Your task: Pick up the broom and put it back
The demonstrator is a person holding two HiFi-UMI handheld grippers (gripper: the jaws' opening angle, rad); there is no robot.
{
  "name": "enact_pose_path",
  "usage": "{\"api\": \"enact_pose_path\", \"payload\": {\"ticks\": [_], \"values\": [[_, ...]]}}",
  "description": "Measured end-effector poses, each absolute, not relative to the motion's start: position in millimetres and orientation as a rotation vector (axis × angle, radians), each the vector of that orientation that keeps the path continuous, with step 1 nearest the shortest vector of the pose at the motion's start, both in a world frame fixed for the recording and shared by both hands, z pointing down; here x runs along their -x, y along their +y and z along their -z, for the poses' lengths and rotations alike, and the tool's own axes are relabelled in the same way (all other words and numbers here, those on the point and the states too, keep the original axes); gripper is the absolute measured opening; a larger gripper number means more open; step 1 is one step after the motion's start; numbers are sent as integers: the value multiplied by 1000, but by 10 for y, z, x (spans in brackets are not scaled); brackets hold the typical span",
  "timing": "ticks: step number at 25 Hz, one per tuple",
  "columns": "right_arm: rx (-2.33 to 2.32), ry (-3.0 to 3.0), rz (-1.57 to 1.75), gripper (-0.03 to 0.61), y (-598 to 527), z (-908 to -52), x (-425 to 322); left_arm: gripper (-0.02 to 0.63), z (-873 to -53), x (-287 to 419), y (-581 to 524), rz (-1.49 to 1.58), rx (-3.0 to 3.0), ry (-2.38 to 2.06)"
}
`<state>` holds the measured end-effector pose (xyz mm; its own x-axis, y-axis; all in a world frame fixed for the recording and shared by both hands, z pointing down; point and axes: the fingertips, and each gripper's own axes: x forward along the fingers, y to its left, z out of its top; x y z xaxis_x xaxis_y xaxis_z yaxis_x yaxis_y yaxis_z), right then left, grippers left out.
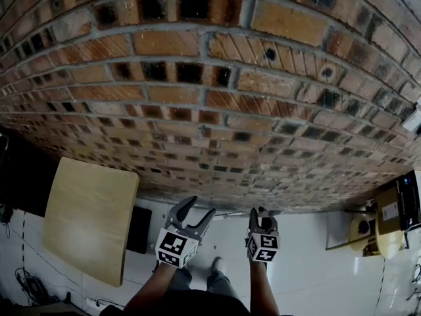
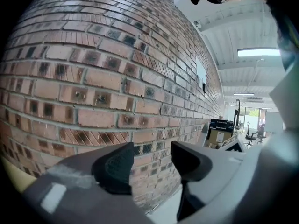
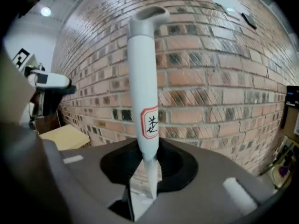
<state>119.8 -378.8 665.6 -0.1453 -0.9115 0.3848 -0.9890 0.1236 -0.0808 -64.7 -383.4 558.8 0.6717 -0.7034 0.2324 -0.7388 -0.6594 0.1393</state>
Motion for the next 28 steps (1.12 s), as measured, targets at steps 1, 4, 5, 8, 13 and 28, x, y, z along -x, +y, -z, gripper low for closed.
{"api": "enact_pose_path", "payload": {"ticks": [1,4,5,8,13,28], "values": [[-1892,-2192,-428,92,-3792,-6432,-1157,253,-5489,671,-3831,-216,-2675,-1182],[-1944,-2285,-308,91,-3760,-5740,-1036,253,-5158,766,-3808,-158,-2705,-1238],[-1961,-2311,-267,91,-3723,-5511,-996,253,-5050,801,-3783,-143,-2715,-1254],[-2009,-2380,-163,87,-3631,-4854,-898,253,-4714,908,-3740,-113,-2754,-1308],[-2060,-2472,-32,87,-3531,-4003,-720,253,-4158,1225,-3792,-56,-2737,-1501],[-2070,-2581,195,86,-3108,-3158,-422,256,-3551,1469,-3568,9,-2791,-1622]]}}
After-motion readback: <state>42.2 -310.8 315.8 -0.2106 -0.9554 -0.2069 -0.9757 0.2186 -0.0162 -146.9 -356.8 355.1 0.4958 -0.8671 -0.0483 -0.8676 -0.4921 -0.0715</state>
